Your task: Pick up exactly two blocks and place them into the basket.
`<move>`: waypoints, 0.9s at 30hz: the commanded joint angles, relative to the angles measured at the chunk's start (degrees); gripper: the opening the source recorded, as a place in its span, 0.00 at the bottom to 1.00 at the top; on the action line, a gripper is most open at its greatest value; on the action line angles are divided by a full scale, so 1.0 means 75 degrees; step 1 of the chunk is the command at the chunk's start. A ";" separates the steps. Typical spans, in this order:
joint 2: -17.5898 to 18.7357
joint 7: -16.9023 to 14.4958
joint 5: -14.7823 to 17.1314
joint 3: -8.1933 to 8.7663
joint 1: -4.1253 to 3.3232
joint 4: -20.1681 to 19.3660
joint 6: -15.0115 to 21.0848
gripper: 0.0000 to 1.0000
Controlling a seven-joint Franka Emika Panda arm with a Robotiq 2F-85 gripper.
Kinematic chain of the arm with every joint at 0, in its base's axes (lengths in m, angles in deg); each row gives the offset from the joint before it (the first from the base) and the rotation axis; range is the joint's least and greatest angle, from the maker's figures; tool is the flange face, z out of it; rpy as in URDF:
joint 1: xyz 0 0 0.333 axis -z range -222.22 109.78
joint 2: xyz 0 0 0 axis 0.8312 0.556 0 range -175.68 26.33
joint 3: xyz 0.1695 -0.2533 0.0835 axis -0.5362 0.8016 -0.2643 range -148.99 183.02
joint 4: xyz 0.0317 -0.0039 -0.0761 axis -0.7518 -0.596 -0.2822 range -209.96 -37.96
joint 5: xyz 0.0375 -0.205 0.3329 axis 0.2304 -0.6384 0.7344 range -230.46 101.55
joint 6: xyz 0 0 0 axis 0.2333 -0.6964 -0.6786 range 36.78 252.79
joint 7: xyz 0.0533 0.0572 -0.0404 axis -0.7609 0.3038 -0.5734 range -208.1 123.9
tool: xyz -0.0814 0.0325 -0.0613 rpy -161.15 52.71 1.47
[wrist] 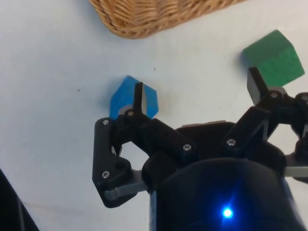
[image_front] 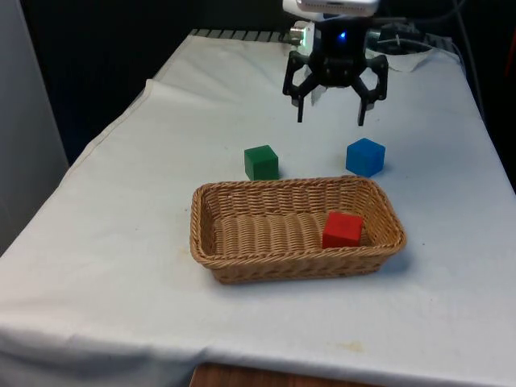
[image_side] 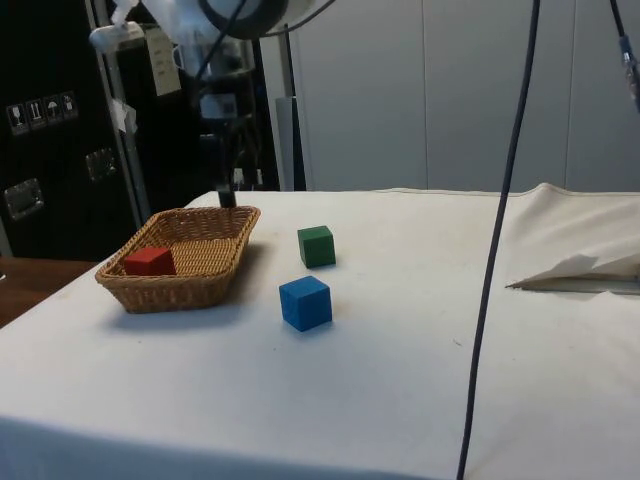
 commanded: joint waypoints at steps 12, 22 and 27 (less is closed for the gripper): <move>0.0069 -0.0749 0.0092 0.0428 0.0176 -0.0260 0.0115 1.00; 0.0328 -0.1398 0.0222 0.0718 0.0275 -0.0275 0.0237 1.00; 0.0451 -0.1765 0.0382 0.0825 0.0321 -0.0374 0.0367 1.00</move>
